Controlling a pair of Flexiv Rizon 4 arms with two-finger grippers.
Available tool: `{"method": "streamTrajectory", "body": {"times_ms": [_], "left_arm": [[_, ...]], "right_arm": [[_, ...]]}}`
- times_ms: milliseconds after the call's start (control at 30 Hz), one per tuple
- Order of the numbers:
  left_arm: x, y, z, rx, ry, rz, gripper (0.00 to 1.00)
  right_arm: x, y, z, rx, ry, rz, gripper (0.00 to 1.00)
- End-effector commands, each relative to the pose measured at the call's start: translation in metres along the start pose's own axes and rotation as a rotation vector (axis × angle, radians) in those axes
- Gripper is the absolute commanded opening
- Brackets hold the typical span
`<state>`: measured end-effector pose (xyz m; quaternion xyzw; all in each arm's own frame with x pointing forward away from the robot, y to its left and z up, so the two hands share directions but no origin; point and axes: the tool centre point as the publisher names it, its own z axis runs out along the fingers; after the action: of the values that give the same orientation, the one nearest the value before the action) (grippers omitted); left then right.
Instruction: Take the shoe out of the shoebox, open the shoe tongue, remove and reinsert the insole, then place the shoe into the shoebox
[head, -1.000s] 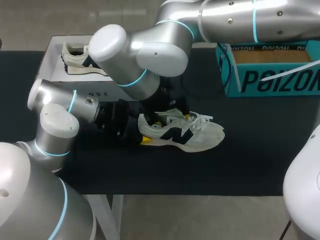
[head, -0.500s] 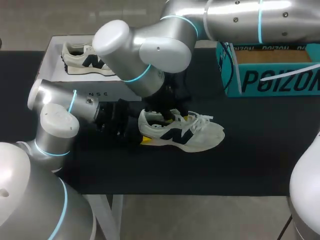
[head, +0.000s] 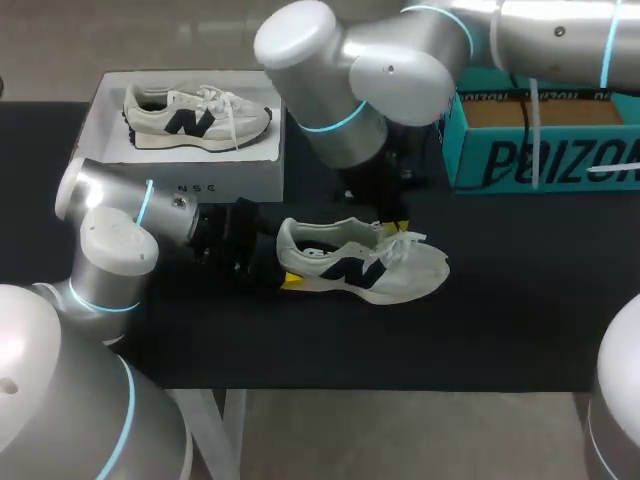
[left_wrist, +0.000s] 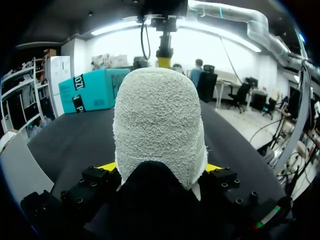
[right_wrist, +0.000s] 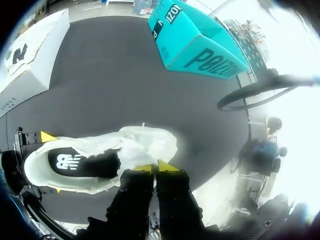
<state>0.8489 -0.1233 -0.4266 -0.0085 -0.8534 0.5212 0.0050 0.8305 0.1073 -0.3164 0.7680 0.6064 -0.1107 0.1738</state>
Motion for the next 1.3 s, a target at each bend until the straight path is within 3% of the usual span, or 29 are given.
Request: {"method": "streamTrajectory", "body": {"times_ms": [33,367,567,600,633,667,800,900,1000,1133,1300], "left_arm": [[0.000,0.000,0.001,-0.003,-0.001,-0.001,0.00],[0.000,0.000,0.001,-0.003,-0.001,-0.001,0.00],[0.000,0.000,0.001,-0.003,-0.001,-0.001,0.00],[0.000,0.000,0.001,-0.003,-0.001,-0.001,0.00],[0.000,0.000,0.001,-0.003,-0.001,-0.001,0.00],[0.000,0.000,0.001,-0.003,-0.001,-0.001,0.00],[0.000,0.000,0.001,-0.003,-0.001,-0.001,0.00],[0.000,0.000,0.001,-0.003,-0.001,-0.001,0.00],[0.000,0.000,0.001,-0.003,-0.001,-0.001,0.00],[0.000,0.000,0.001,-0.003,-0.001,-0.001,0.00],[0.000,0.000,0.001,-0.003,-0.001,-0.001,0.00]], "right_arm": [[-0.026,0.002,0.012,0.019,0.129,0.025,0.00],[-0.037,0.002,0.056,0.105,0.078,0.077,0.00],[-0.036,0.000,0.068,0.144,0.063,0.069,0.04],[-0.036,0.000,0.068,0.153,0.066,0.059,0.35],[-0.036,-0.001,0.066,0.153,0.065,0.058,0.35],[-0.036,-0.002,0.060,0.144,0.060,0.059,1.00],[-0.037,-0.004,0.038,0.122,0.082,0.026,1.00],[-0.034,-0.005,0.011,0.041,0.182,-0.117,1.00],[-0.024,-0.004,-0.018,-0.039,0.406,-0.515,1.00],[-0.022,-0.015,-0.044,-0.052,0.541,-1.108,1.00],[-0.022,-0.015,-0.044,-0.052,0.541,-1.108,1.00]]}}
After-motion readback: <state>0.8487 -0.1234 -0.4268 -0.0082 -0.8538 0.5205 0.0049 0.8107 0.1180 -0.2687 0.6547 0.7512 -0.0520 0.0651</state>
